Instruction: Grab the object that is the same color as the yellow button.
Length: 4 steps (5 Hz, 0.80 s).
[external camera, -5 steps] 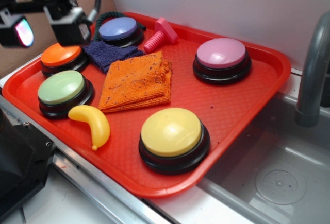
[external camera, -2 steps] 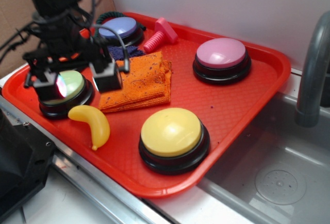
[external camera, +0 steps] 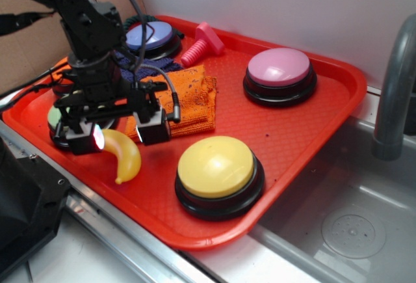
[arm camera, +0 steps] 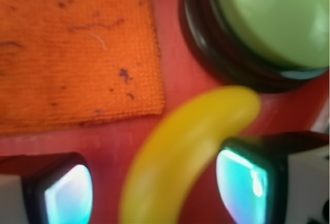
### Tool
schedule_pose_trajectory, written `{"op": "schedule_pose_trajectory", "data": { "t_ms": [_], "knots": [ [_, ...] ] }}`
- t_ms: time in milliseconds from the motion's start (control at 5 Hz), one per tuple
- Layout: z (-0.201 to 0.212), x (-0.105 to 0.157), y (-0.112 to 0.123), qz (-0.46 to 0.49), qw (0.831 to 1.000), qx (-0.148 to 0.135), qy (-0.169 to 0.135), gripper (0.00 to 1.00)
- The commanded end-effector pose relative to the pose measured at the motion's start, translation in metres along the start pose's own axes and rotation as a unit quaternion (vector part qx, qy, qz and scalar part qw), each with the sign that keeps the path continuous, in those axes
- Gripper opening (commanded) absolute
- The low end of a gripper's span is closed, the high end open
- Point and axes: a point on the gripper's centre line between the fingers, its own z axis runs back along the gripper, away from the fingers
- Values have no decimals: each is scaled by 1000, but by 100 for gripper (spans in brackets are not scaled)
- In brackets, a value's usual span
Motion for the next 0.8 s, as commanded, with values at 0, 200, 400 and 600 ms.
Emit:
{"op": "schedule_pose_trajectory", "data": {
  "t_ms": [0,200,400,600],
  "knots": [
    [-11,2,-9,-9,999,-12,29,100],
    [-9,4,-7,-5,1000,-14,25,0],
    [-8,3,-8,-5,1000,-12,19,0],
    [6,7,-9,-39,999,3,-6,0]
  ]
}}
